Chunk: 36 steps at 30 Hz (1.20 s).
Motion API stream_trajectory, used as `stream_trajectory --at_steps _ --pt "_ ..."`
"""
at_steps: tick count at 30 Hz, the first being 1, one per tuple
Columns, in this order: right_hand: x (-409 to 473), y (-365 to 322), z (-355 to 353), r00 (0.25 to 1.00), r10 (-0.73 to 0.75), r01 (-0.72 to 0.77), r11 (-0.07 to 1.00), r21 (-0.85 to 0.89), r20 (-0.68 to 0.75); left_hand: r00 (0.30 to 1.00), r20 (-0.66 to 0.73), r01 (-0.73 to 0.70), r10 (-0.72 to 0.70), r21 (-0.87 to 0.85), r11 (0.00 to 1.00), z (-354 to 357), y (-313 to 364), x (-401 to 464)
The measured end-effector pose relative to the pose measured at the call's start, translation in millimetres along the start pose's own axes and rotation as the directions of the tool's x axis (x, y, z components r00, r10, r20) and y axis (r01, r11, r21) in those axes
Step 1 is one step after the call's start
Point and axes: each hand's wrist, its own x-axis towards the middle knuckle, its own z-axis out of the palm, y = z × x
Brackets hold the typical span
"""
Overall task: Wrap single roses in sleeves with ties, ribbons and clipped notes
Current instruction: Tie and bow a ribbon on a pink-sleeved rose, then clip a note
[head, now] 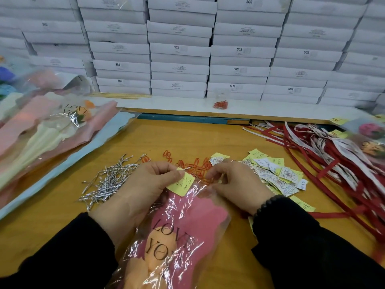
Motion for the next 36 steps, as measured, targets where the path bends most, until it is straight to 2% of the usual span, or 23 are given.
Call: stream_trajectory --at_steps 9,16,20,25,31,36 --pt "-0.2 -1.2 6.1 0.999 -0.025 0.025 1.0 -0.015 -0.023 1.0 0.015 0.01 -0.01 0.038 0.999 1.3 1.1 -1.4" --pt "0.1 -2.6 6.0 0.99 0.012 0.02 0.973 0.229 -0.138 1.0 0.014 0.02 -0.02 0.035 0.999 3.0 2.8 -3.4" --pt "1.3 -3.9 8.3 0.992 0.02 0.02 0.95 0.313 -0.125 1.0 0.007 0.006 -0.007 0.042 0.999 4.6 3.4 -3.5" --pt "2.3 -4.7 10.6 0.995 0.045 0.013 0.845 0.535 -0.094 1.0 0.012 -0.003 0.002 0.05 0.999 5.7 3.4 -3.8" --pt "2.6 -3.5 9.7 0.991 0.04 0.029 0.863 0.505 -0.125 1.0 0.018 0.006 -0.007 0.06 0.998 6.3 3.2 -4.2" --pt "2.7 -5.1 5.0 0.984 0.069 0.041 0.808 0.588 -0.163 1.0 0.024 0.003 -0.004 0.051 0.999 7.5 5.2 -6.5"
